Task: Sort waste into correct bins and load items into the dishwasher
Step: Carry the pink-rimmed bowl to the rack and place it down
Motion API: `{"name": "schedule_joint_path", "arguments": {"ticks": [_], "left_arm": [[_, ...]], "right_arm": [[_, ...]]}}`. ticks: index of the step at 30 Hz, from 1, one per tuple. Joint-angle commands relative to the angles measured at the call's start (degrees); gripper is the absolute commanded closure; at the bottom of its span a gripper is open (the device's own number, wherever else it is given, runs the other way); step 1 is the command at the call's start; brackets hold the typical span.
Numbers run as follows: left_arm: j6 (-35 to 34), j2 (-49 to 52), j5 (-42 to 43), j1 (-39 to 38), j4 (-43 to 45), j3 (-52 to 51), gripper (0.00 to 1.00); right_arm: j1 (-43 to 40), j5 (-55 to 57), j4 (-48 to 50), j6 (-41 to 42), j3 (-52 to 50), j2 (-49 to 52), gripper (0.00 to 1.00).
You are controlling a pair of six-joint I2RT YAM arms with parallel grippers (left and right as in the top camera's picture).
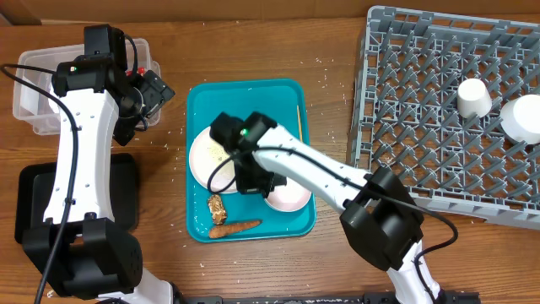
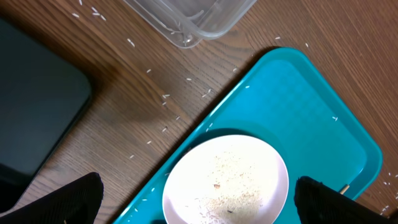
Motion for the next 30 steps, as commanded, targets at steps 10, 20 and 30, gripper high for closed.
{"name": "schedule_joint_path", "arguments": {"ticks": [10, 20, 30], "left_arm": [[-0.3, -1.0, -0.4, -0.4, -0.1, -0.3, 0.0], [-0.3, -1.0, -0.4, -0.4, 0.0, -0.3, 0.0], [-0.4, -1.0, -0.4, -0.4, -0.1, -0.3, 0.0]], "right_arm": [[-26.6, 6.9, -8.6, -7.7, 18.6, -12.1, 0.96], [-66.7, -25.8, -6.2, -27.4, 16.7, -19.4, 0.96], [-91.0, -60.3, -1.9, -45.8, -4.5, -19.4, 0.96]]}}
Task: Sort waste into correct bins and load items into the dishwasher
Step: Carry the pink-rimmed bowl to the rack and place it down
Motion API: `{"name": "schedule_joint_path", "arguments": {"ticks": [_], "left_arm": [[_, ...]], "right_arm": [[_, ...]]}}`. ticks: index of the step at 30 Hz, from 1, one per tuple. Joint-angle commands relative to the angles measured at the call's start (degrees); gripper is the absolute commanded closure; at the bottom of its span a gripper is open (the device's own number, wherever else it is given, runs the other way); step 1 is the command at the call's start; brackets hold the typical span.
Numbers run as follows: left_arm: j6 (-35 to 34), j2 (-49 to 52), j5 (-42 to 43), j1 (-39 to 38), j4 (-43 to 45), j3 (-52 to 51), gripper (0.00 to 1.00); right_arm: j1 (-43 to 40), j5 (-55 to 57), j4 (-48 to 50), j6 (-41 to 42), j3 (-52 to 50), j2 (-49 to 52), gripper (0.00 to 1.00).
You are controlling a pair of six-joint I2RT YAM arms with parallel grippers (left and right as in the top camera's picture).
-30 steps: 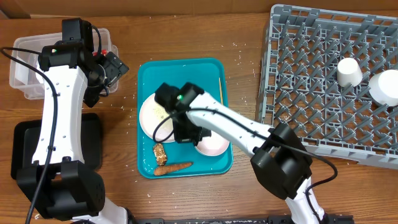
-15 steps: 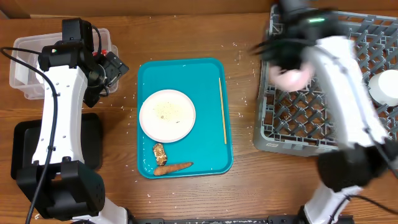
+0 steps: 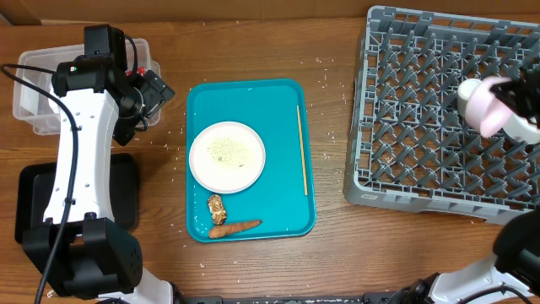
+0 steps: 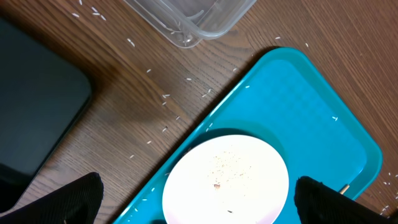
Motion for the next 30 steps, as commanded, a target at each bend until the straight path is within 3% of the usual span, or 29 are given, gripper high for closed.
{"name": "schedule_joint_path", "arguments": {"ticks": [1, 7, 15, 24, 30], "left_arm": [[-0.4, -1.0, -0.4, -0.4, -0.1, -0.3, 0.0], [-0.4, -1.0, -0.4, -0.4, -0.1, -0.3, 0.0], [-0.3, -1.0, -0.4, -0.4, 0.0, -0.3, 0.0], [-0.4, -1.0, -0.4, -0.4, -0.1, -0.3, 0.0], [-0.3, -1.0, -0.4, -0.4, -0.1, -0.3, 0.0]], "right_arm": [[-5.7, -17.2, 3.1, -9.4, -7.8, -0.4, 0.96], [-12.9, -25.6, 16.3, -10.0, -18.7, -0.4, 0.96], [-13.8, -31.6, 31.0, -9.9, -25.3, -0.4, 0.96], [-13.7, -17.8, 29.9, -3.4, -25.7, -0.1, 0.96], [-13.6, -17.4, 29.5, -3.4, -25.7, 0.9, 0.96]]}}
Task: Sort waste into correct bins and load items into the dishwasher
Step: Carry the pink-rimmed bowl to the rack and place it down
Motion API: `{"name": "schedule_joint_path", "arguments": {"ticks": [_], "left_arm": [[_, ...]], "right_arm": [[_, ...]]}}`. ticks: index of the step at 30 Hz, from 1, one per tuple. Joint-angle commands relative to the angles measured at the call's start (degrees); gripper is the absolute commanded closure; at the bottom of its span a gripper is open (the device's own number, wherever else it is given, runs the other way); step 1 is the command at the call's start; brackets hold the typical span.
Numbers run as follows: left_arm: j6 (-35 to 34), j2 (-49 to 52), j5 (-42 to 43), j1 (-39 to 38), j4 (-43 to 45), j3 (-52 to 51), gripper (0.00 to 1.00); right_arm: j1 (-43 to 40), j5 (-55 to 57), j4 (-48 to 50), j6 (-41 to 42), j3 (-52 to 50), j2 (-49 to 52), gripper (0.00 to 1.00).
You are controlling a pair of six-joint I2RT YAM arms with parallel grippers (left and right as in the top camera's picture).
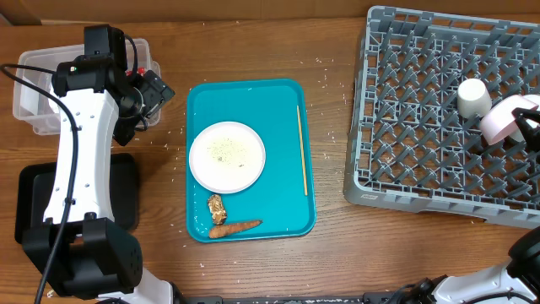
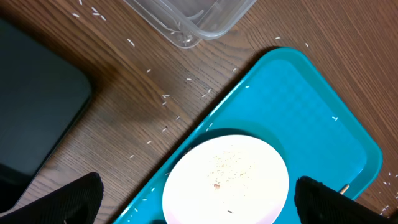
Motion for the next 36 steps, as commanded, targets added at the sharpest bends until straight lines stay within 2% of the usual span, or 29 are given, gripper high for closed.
{"name": "schedule_joint_path", "arguments": {"ticks": [1, 9, 20, 25, 31, 36], "left_arm": [[-0.3, -1.0, -0.4, -0.4, 0.0, -0.3, 0.0], [-0.3, -1.0, -0.4, -0.4, -0.1, -0.3, 0.0], [-0.3, -1.0, -0.4, -0.4, -0.1, -0.3, 0.0], [-0.3, -1.0, -0.4, -0.4, -0.1, -0.3, 0.0], [-0.4, -1.0, -0.4, -0.4, 0.0, -0.3, 0.0], [-0.3, -1.0, -0.4, -0.4, 0.0, -0.3, 0.0]], "right_arm": [[0.2, 2.6, -0.7, 0.5, -0.3, 0.9, 0.96], [0.1, 12.2, -5.2, 6.6, -0.3, 1.2, 0.96], [-2.8, 12.5, -10.1, 6.5, -0.1, 1.1, 0.96], [-6.1, 16.0, -11.3, 6.5, -0.1, 1.1, 0.87], [-8.7, 20.8, -13.6, 6.7, -0.1, 1.1, 0.83], [-9.2, 25.4, -13.9, 10.4, -0.1, -0.9, 0.81]]}}
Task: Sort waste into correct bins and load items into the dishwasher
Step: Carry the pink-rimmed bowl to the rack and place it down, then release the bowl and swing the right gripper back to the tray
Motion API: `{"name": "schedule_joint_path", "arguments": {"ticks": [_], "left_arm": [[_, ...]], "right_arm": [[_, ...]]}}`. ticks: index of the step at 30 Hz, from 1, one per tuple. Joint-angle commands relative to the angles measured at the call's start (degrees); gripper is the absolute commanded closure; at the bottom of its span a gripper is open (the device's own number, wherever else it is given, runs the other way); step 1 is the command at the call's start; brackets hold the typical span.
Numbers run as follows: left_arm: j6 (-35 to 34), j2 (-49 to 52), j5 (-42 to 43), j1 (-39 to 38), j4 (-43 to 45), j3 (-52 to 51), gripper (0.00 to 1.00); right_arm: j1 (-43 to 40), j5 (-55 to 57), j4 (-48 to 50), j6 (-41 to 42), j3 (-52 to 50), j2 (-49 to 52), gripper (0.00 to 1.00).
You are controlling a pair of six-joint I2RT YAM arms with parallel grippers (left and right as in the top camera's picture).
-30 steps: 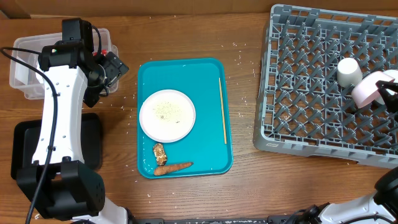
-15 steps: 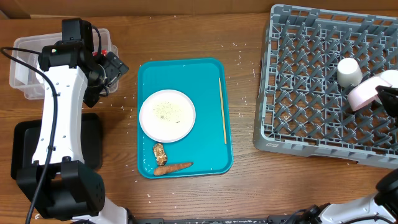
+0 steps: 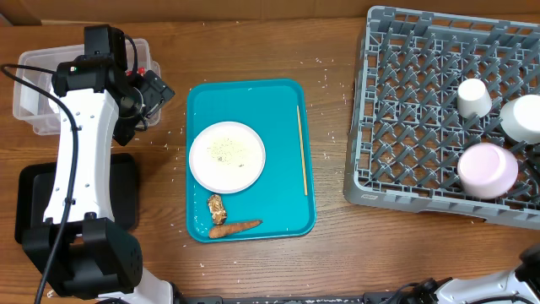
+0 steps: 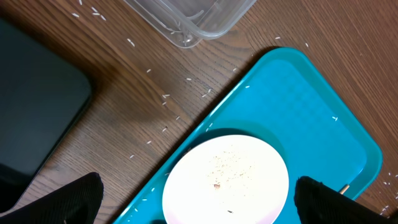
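A teal tray (image 3: 283, 101) holds a white plate (image 3: 226, 156) dusted with crumbs, a thin chopstick (image 3: 301, 150), a brown scrap (image 3: 217, 208) and a carrot piece (image 3: 235, 227). The plate (image 4: 227, 180) also fills the lower middle of the left wrist view. My left gripper (image 3: 152, 91) hangs open over the tray's left edge, its fingertips (image 4: 68, 198) wide apart with nothing between them. A pink bowl (image 3: 487, 170) sits in the grey dish rack (image 3: 413, 110) near its front right. Only a dark bit of my right arm shows at the frame's right edge beside the bowl.
A white cup (image 3: 474, 97) and a white bowl (image 3: 521, 116) stand in the rack behind the pink bowl. A clear bin (image 3: 34, 80) sits at the far left, and a black bin (image 3: 29, 203) lies in front of it. Rice grains are scattered over the wood.
The pink bowl was beside the white cup at the rack's right edge, in my right gripper. Now it lies nearer the rack's front right, and the white bowl shows again. My left arm is unchanged.
My right arm first reached over the tray at a bowl beside the plate. A moment later the bowl was off the tray, carried over the rack near the white cup. It then sat lower by the cup, and now rests in the rack's front right. My left gripper stayed open throughout.
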Motion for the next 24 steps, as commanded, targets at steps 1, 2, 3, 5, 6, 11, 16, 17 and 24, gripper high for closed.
{"name": "schedule_joint_path", "arguments": {"ticks": [1, 2, 3, 5, 6, 11, 16, 17, 24], "left_arm": [[-0.3, -1.0, -0.4, -0.4, 0.0, -0.3, 0.0], [-0.3, -1.0, -0.4, -0.4, 0.0, -0.3, 0.0], [-0.4, -1.0, -0.4, -0.4, 0.0, -0.3, 0.0], [-0.3, -1.0, -0.4, -0.4, 0.0, -0.3, 0.0], [-0.3, -1.0, -0.4, -0.4, 0.0, -0.3, 0.0], [-0.3, -1.0, -0.4, -0.4, 0.0, -0.3, 0.0], [-0.3, -1.0, -0.4, -0.4, 0.0, -0.3, 0.0], [-0.3, -1.0, -0.4, -0.4, 0.0, -0.3, 0.0], [-0.4, -1.0, -0.4, -0.4, 0.0, -0.3, 0.0]], "right_arm": [[-0.3, 6.4, -0.2, 2.8, -0.2, -2.2, 0.81], [-0.3, 6.4, -0.4, 2.7, -0.2, -3.1, 0.81], [-0.3, 6.4, -0.5, 2.8, -0.2, -4.3, 0.81], [-0.3, 6.4, -0.8, 3.0, -0.2, -7.0, 0.8], [-0.3, 6.4, -0.7, 3.2, -0.2, -8.8, 0.8], [1.0, 6.4, -1.1, 3.3, -0.2, -18.5, 0.76], [6.1, 6.3, -2.3, 3.3, -0.2, -26.3, 0.64], [7.8, 6.3, -2.5, 3.3, -0.2, -27.6, 0.59], [32.9, 5.2, -0.8, 0.7, -0.2, -34.4, 0.0]]}}
